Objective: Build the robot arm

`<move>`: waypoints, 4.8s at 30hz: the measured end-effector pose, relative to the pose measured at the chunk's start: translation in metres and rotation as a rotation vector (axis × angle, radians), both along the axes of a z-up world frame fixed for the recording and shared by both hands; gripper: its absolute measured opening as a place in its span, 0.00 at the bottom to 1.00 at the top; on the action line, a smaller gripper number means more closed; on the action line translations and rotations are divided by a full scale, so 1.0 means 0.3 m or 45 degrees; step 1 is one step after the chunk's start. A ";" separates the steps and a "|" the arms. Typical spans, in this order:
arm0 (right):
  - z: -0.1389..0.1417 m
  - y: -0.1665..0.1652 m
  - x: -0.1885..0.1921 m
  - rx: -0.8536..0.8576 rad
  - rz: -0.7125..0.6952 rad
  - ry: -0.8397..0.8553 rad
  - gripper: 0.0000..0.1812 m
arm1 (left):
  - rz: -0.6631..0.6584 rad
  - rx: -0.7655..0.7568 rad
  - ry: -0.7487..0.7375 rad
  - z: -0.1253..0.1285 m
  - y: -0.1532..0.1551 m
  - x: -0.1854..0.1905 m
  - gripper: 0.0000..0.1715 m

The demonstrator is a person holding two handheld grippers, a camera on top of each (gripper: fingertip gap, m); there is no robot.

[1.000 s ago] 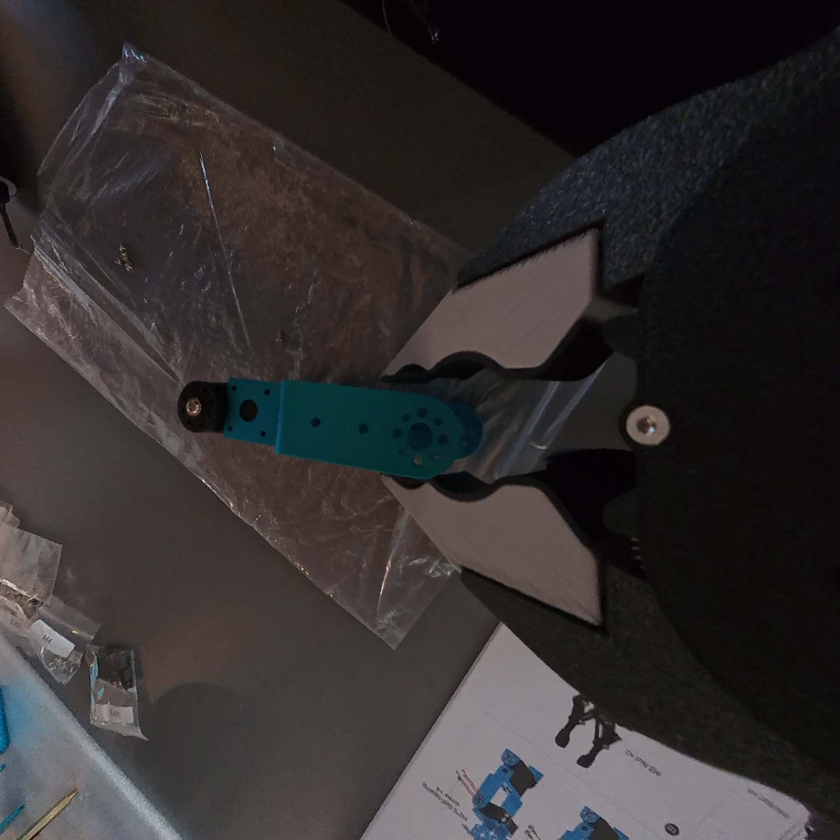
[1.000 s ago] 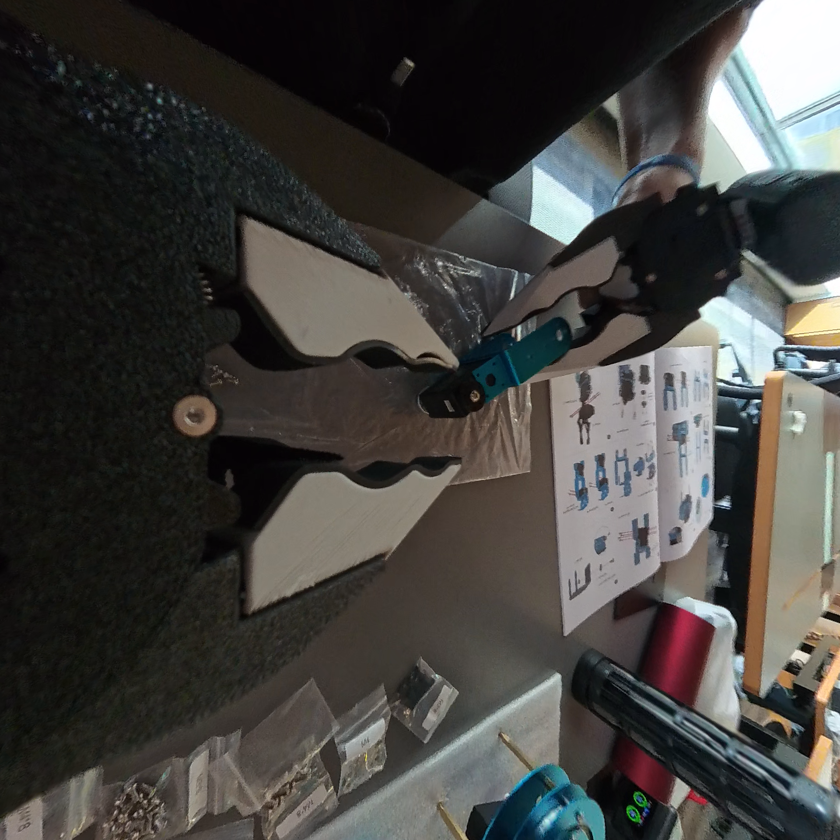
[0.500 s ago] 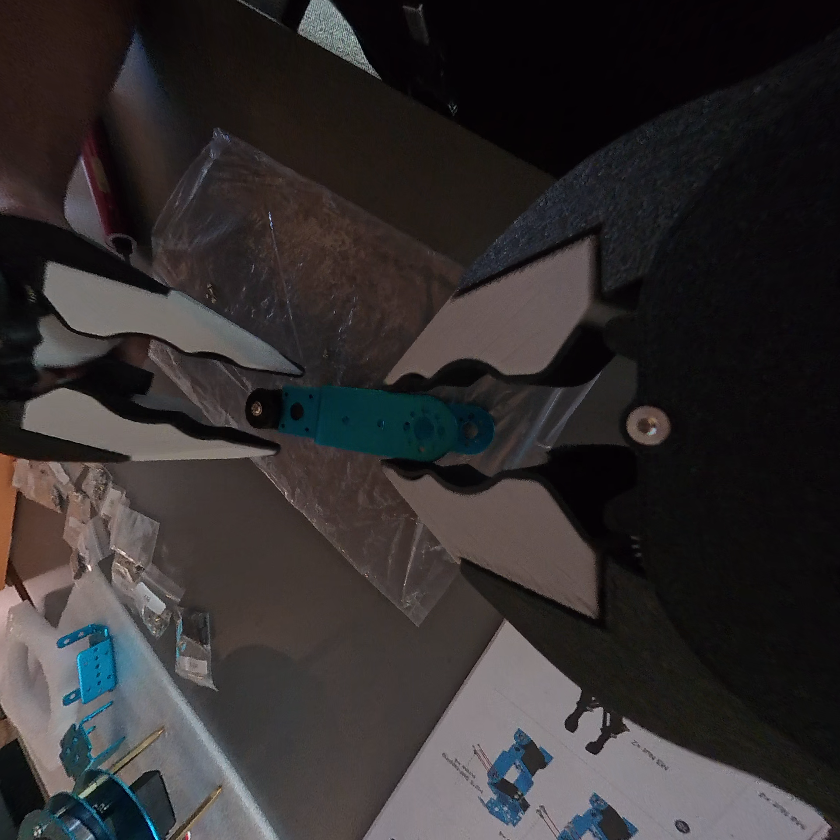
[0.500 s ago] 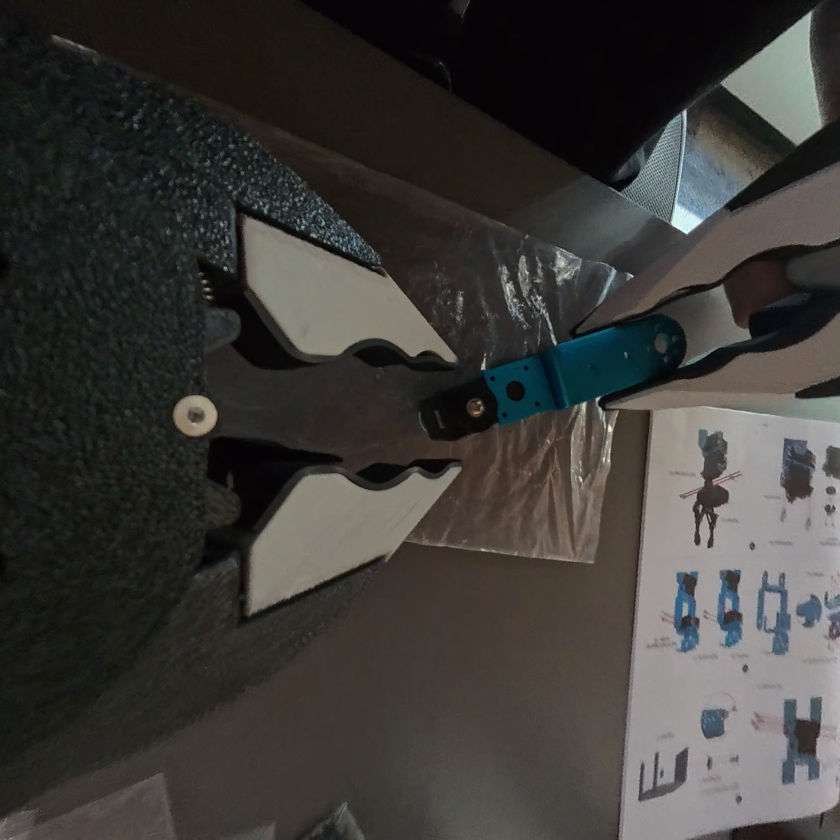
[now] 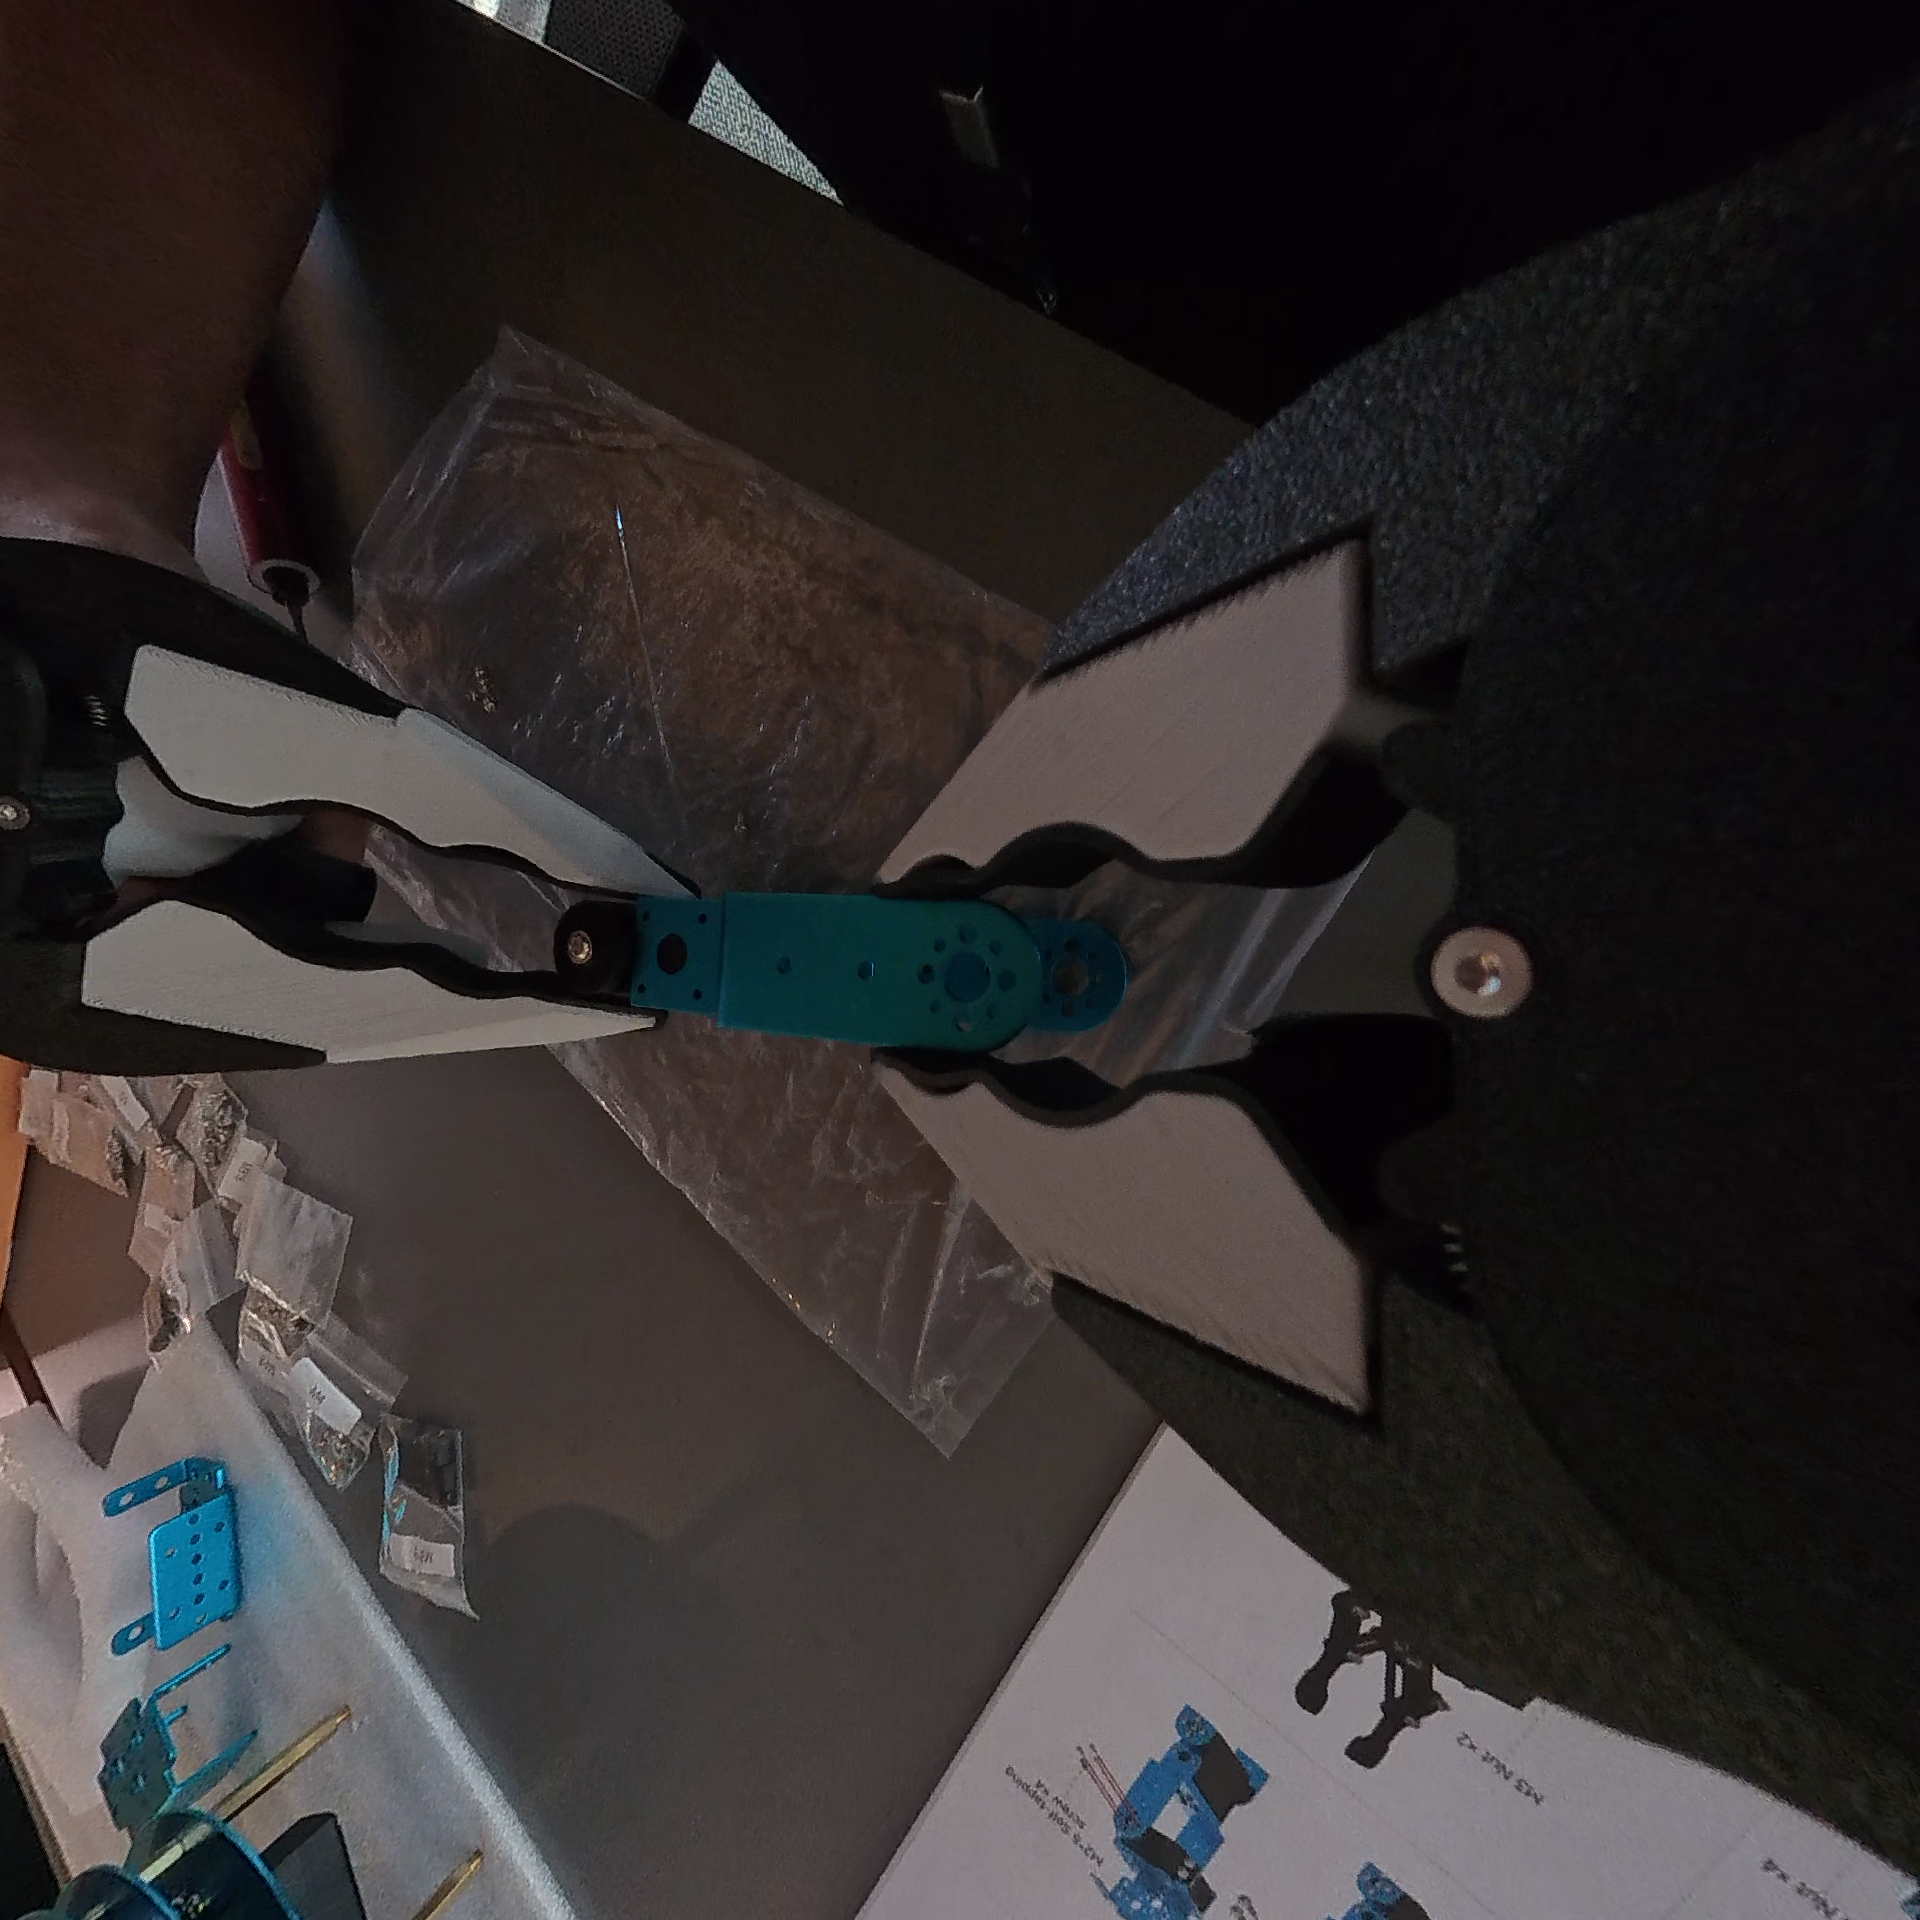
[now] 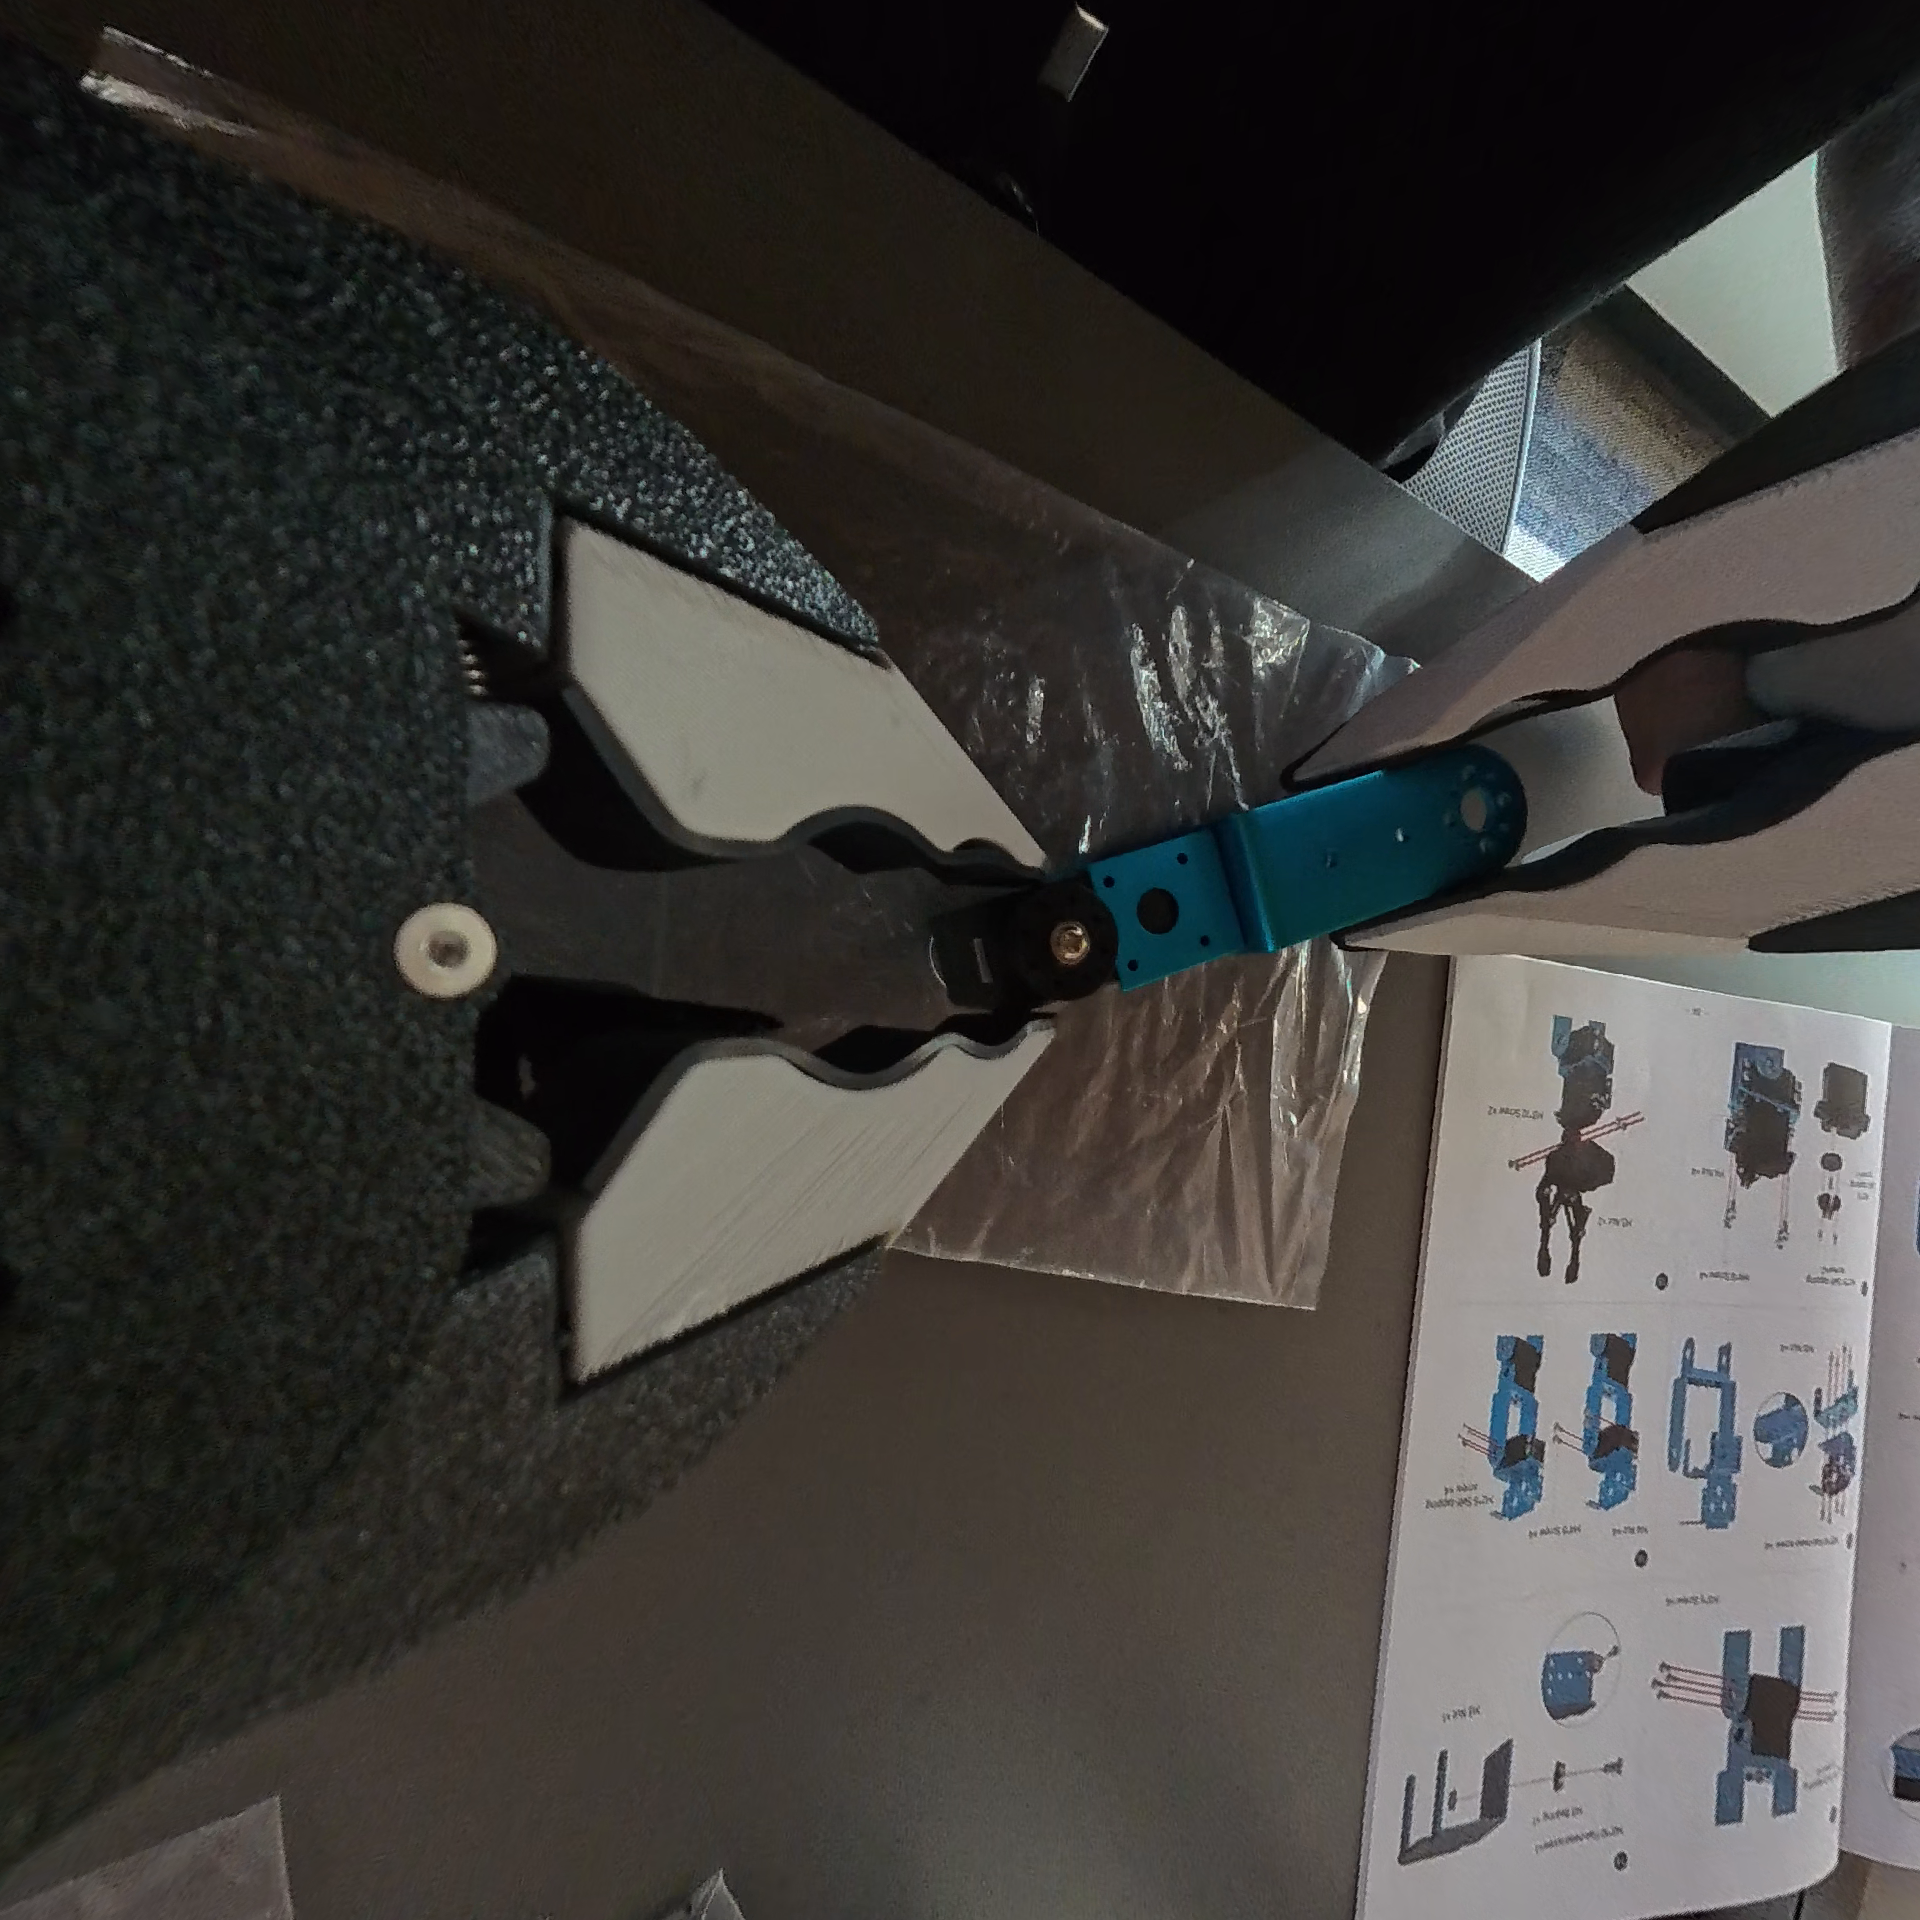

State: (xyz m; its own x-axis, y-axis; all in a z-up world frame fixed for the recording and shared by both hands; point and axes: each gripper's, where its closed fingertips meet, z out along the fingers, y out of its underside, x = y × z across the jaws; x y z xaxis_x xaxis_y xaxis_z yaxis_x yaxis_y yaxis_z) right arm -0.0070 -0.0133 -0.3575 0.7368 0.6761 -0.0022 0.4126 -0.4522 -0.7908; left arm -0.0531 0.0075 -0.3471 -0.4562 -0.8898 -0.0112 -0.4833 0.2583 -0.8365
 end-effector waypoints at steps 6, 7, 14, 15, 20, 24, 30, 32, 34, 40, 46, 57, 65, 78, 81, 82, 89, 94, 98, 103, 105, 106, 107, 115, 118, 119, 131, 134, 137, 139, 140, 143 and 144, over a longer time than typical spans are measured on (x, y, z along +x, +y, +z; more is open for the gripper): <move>0.001 0.001 -0.001 0.000 0.028 0.034 0.13 | -0.008 -0.007 0.004 -0.001 0.003 0.000 0.16; 0.001 0.001 -0.001 0.004 0.034 0.039 0.13 | -0.010 -0.008 0.005 -0.002 0.003 0.000 0.16; 0.002 -0.004 -0.005 0.001 0.071 0.064 0.13 | -0.056 -0.007 0.006 -0.003 0.001 -0.003 0.16; 0.002 -0.005 -0.005 0.001 0.075 0.066 0.13 | -0.061 -0.004 0.008 -0.003 0.001 -0.003 0.16; 0.002 -0.007 -0.005 0.008 0.086 0.067 0.12 | -0.078 0.012 0.011 -0.003 0.001 -0.003 0.16; 0.003 -0.010 -0.005 0.019 0.102 0.063 0.12 | -0.086 0.001 0.014 -0.003 0.001 -0.003 0.16; 0.002 -0.013 -0.007 0.013 0.134 0.070 0.12 | -0.131 0.021 0.021 -0.004 0.003 -0.003 0.16; 0.002 -0.013 -0.007 0.009 0.139 0.076 0.12 | -0.136 0.026 0.027 -0.005 0.003 -0.002 0.16; 0.002 -0.013 -0.006 0.011 0.139 0.080 0.12 | -0.137 0.026 0.031 -0.005 0.003 -0.002 0.16; 0.002 -0.014 -0.006 0.008 0.137 0.083 0.12 | -0.130 0.031 0.037 -0.005 0.004 -0.002 0.16; 0.002 -0.014 -0.005 0.013 0.117 0.075 0.12 | -0.124 0.026 0.035 -0.006 0.004 -0.001 0.16; 0.002 -0.021 -0.002 0.002 0.131 0.082 0.12 | -0.133 0.034 0.036 -0.006 0.001 0.002 0.16; 0.002 -0.020 -0.003 -0.002 0.130 0.093 0.12 | -0.131 0.022 0.031 -0.006 0.001 0.002 0.16; 0.002 -0.020 -0.003 -0.008 0.124 0.099 0.12 | -0.120 0.025 0.037 -0.008 0.002 0.003 0.16; -0.003 -0.021 -0.003 -0.024 0.122 0.088 0.13 | -0.118 0.053 0.051 -0.021 0.001 0.002 0.16; -0.008 -0.022 -0.003 -0.031 0.121 0.080 0.14 | -0.117 0.063 0.053 -0.025 0.000 0.002 0.16; -0.006 -0.019 -0.007 -0.020 0.116 0.065 0.17 | -0.100 0.050 0.048 -0.015 -0.001 0.004 0.18; 0.003 -0.018 0.002 -0.007 0.099 0.060 0.18 | -0.088 0.061 0.045 -0.012 0.004 0.004 0.19; 0.014 -0.019 0.017 0.004 0.065 0.046 0.21 | -0.074 0.057 0.041 -0.007 0.004 0.006 0.22; 0.106 -0.094 0.133 0.006 -0.118 -0.025 0.19 | -0.074 0.021 0.024 0.016 0.002 0.003 0.26; 0.148 -0.201 0.231 -0.053 -0.296 -0.090 0.22 | -0.082 -0.001 0.003 0.040 0.003 -0.004 0.29; 0.168 -0.277 0.295 -0.072 -0.424 -0.126 0.23 | -0.081 -0.005 -0.011 0.056 0.009 -0.009 0.30; 0.186 -0.366 0.356 -0.091 -0.562 -0.143 0.22 | -0.080 -0.012 -0.030 0.075 0.015 -0.015 0.31; -0.006 -0.864 0.368 -0.296 -1.198 -0.082 0.25 | -0.246 -0.049 -0.281 0.358 -0.030 0.050 0.30; -0.051 -0.901 0.377 -0.253 -1.293 -0.037 0.26 | -0.384 0.066 -0.319 0.432 -0.158 0.150 0.26; -0.059 -0.903 0.379 -0.239 -1.299 -0.023 0.26 | -0.432 0.122 -0.306 0.435 -0.212 0.181 0.26; -0.095 -0.941 0.346 -0.209 -1.229 -0.039 0.18 | -0.933 0.806 -0.213 0.026 -0.809 0.411 0.28; -0.093 -0.939 0.348 -0.205 -1.228 -0.017 0.11 | -0.971 0.824 -0.191 -0.021 -0.858 0.467 0.29; -0.086 -0.939 0.358 -0.210 -1.223 0.046 0.11 | -0.992 0.967 -0.251 -0.058 -0.875 0.519 0.32; -0.059 -0.940 0.382 -0.160 -1.242 0.094 0.11 | -1.011 1.042 -0.308 -0.073 -0.892 0.532 0.30; -0.045 -0.944 0.390 -0.142 -1.240 0.119 0.11 | -1.008 1.065 -0.346 -0.069 -0.903 0.538 0.29; -0.009 -0.963 0.405 -0.109 -1.222 0.118 0.11 | -0.951 1.216 -0.438 -0.057 -0.903 0.579 0.29; 0.003 -0.969 0.408 -0.097 -1.215 0.112 0.11 | -0.923 1.268 -0.467 -0.052 -0.898 0.597 0.29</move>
